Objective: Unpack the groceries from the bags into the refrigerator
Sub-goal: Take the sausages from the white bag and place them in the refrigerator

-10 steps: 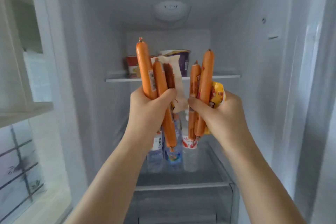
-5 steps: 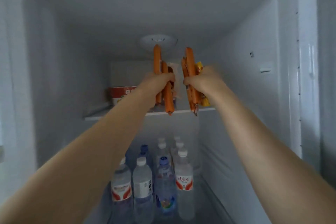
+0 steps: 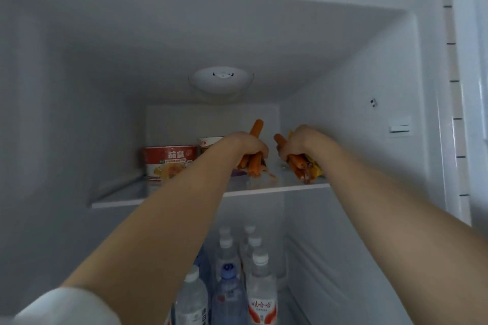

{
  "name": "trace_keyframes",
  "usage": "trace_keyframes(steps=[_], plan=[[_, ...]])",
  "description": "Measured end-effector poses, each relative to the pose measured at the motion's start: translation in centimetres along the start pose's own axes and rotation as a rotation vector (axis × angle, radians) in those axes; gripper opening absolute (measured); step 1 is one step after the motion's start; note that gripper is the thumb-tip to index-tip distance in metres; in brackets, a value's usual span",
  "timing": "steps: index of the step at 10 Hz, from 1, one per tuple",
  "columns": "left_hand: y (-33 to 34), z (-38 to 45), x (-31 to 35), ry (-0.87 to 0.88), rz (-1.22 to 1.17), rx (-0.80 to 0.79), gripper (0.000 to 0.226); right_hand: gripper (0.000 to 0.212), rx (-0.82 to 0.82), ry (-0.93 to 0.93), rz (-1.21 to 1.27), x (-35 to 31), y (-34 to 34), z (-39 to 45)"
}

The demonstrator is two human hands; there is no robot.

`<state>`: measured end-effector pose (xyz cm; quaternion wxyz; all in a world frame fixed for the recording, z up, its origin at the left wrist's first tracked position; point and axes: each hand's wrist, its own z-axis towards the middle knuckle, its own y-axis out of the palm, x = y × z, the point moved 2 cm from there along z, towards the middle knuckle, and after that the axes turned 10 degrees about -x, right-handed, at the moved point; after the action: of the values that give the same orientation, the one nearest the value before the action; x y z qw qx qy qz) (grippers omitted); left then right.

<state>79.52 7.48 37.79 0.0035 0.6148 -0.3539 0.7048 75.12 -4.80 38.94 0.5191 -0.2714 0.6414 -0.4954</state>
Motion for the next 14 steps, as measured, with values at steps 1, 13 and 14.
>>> trace_keyframes(steps=[1, 13, 14], plan=[[1.0, 1.6, -0.5, 0.051, 0.057, -0.056, 0.059, 0.057, -0.064, 0.009, -0.221, -0.3, -0.3, 0.1], [3.3, 2.0, 0.4, 0.341, 0.833, -0.013, 0.011, 0.012, 0.221, 0.002, -0.126, 0.9, -0.7, 2.4], [3.1, 1.7, 0.2, 0.463, 1.001, 0.183, 0.005, 0.014, 0.242, -0.033, 0.013, 1.2, -0.8, 2.3]])
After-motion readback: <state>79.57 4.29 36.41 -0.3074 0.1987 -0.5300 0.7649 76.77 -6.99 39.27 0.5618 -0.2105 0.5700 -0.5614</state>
